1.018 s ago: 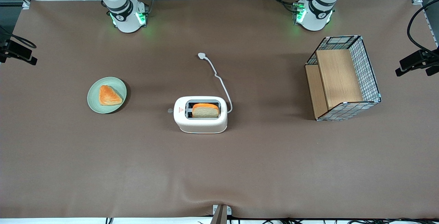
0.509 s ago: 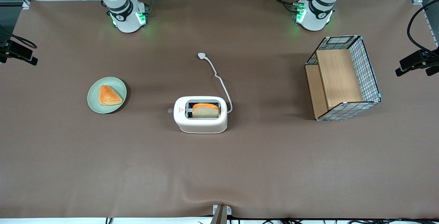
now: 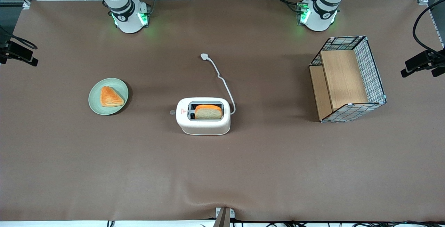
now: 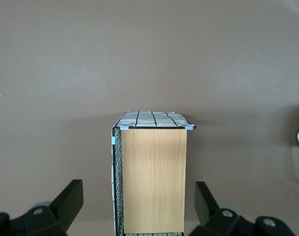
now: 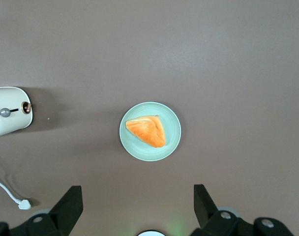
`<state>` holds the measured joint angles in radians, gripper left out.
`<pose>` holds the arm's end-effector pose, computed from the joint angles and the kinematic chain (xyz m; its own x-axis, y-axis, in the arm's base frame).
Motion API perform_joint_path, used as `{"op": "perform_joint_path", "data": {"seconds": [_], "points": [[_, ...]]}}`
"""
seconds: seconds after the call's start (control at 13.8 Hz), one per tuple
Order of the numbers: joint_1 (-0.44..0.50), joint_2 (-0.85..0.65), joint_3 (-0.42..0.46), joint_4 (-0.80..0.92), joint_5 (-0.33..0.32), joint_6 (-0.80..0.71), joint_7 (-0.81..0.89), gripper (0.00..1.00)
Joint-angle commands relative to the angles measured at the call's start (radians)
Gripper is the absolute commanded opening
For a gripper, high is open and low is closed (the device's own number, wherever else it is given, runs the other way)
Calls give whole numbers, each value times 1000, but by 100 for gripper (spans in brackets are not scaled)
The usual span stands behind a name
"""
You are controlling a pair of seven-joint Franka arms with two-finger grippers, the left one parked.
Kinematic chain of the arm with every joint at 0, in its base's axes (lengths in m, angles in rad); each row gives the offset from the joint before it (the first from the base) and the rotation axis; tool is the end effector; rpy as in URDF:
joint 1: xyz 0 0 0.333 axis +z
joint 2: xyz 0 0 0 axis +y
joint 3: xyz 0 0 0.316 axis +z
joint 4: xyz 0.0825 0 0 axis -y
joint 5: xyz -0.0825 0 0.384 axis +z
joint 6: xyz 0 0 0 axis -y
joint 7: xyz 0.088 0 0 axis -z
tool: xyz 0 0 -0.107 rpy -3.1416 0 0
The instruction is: Press toaster button with right arm
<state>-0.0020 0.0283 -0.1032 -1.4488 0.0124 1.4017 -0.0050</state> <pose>0.5429 -0.0549 0.6514 0.9924 -0.0978 -0.0751 -0.0988 -0.9951 -0.0098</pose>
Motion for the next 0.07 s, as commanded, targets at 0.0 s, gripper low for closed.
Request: {"op": "perform_joint_path", "data": {"seconds": [0.0], "points": [[7,2,-3,11,-25,-10,-10,100]]}}
